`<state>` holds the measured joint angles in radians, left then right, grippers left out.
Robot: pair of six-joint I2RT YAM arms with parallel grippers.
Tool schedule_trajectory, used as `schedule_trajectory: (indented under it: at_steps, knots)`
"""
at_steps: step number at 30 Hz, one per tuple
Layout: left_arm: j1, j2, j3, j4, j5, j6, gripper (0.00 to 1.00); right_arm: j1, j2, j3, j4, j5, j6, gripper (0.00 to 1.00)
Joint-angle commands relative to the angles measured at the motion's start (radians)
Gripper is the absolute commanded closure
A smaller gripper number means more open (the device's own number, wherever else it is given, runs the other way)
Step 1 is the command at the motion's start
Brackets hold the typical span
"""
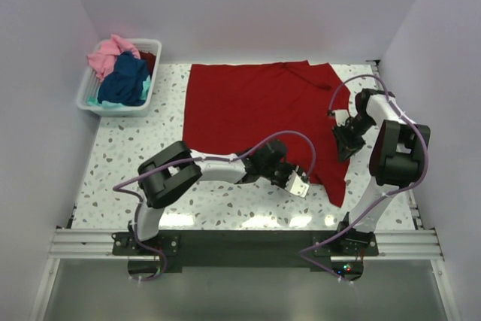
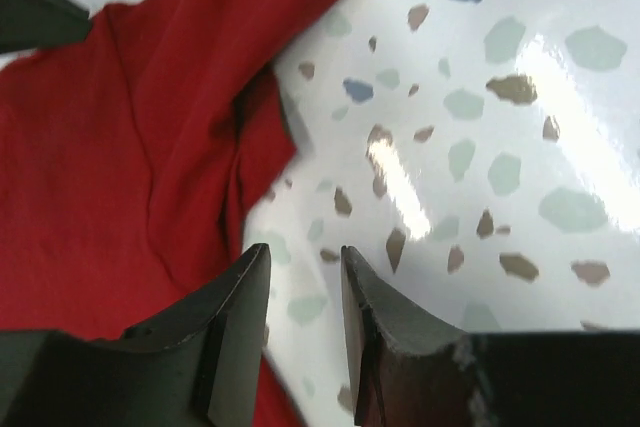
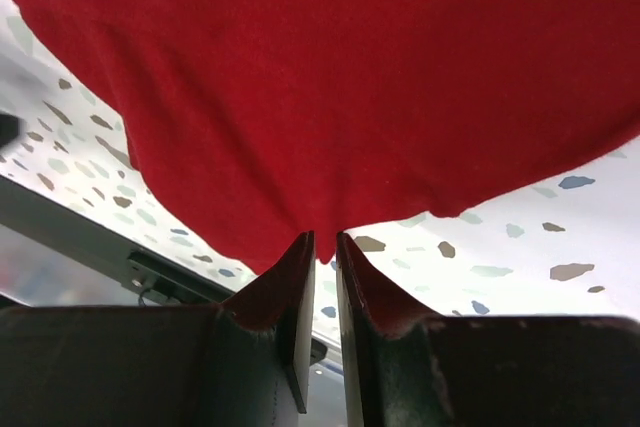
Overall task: Fold and stack the t-shirts
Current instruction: Flatten the tshirt out
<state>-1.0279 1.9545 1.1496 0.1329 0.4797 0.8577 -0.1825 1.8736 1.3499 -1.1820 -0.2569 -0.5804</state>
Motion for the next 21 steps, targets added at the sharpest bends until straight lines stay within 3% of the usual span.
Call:
schedule_trajectory:
  at_steps: [1, 11, 21]
  knots:
    - [-0.043, 0.055, 0.067, 0.189, 0.040, 0.044, 0.61, 0.002, -0.002, 0.049, -0.013, -0.019, 0.063, 0.82]
    - [-0.092, 0.217, 0.133, 0.272, -0.013, 0.104, 0.64, 0.002, 0.002, 0.038, -0.019, 0.025, 0.060, 0.83]
    - [-0.092, 0.241, 0.148, 0.277, -0.036, 0.083, 0.61, 0.002, -0.001, 0.002, 0.008, 0.050, 0.051, 0.83]
